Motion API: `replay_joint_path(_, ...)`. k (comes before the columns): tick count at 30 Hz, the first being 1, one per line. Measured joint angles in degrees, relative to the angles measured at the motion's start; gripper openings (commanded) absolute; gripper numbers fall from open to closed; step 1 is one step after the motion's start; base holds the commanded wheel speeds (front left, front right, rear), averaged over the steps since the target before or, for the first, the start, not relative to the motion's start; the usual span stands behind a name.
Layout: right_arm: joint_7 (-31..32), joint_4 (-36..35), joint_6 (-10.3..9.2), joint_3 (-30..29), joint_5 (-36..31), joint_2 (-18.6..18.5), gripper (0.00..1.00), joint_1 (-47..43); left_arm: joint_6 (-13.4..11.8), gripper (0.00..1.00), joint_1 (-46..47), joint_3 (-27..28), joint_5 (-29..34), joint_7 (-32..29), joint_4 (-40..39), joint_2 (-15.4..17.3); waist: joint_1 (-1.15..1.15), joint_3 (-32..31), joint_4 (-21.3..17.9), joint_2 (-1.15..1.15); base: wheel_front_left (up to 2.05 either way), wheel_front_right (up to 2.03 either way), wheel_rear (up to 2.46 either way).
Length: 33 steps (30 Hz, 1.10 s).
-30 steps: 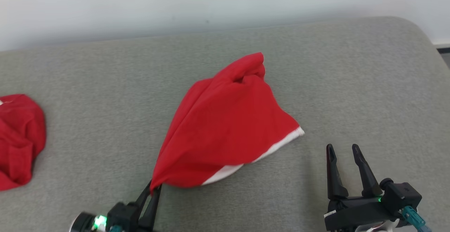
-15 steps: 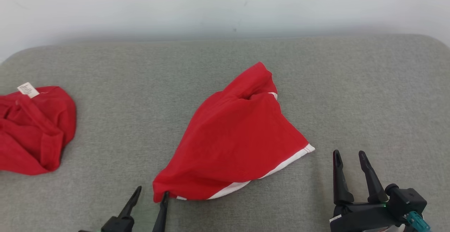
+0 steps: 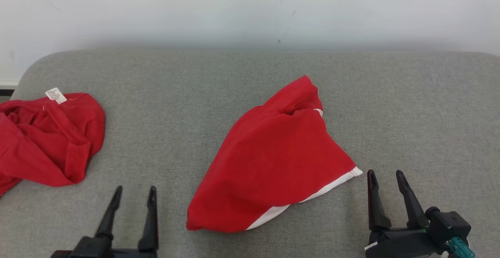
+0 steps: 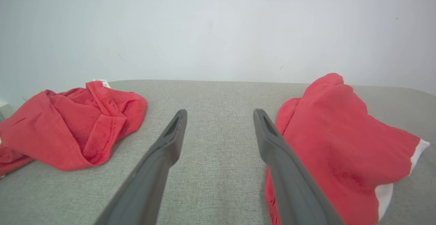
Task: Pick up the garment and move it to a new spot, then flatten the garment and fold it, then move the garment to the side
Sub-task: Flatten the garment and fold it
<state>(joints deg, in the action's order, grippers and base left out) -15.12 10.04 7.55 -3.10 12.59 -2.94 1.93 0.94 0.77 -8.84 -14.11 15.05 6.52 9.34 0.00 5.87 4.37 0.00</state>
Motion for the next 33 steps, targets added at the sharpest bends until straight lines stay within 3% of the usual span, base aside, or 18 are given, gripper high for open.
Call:
replay_joint_path(5,-0.01,0.52,0.0,0.21,-0.62,-0.01,1.0,-0.8,0.15,1.0,-0.08,3.82,1.37,0.0,-2.71,-1.71,0.0,-1.08,0.09,0.0,0.0,0.0,0.0)
replay_joint_path(12,-0.01,1.6,0.0,-0.43,-1.72,-0.37,1.0,-1.4,1.75,1.0,-0.65,7.09,3.72,0.0,-0.68,-3.02,0.0,-3.1,0.25,0.0,0.0,0.0,0.0)
replay_joint_path(19,-0.01,7.49,0.0,3.18,-1.69,-5.27,1.0,4.24,3.11,1.0,-1.07,8.44,5.09,0.0,0.67,-4.33,0.0,-3.23,1.32,0.0,0.0,0.0,0.0)
replay_joint_path(25,0.03,20.38,0.0,5.98,-1.23,-9.33,1.0,12.04,3.94,1.0,-0.71,8.83,5.63,0.0,1.23,-5.24,0.01,-1.92,2.45,0.0,0.0,0.0,0.0)
replay_joint_path(33,0.0,36.95,0.0,10.4,1.13,-11.58,1.0,20.92,4.59,1.0,1.07,8.6,5.92,0.0,2.21,-6.16,0.01,0.87,4.53,0.0,0.0,0.0,0.0)
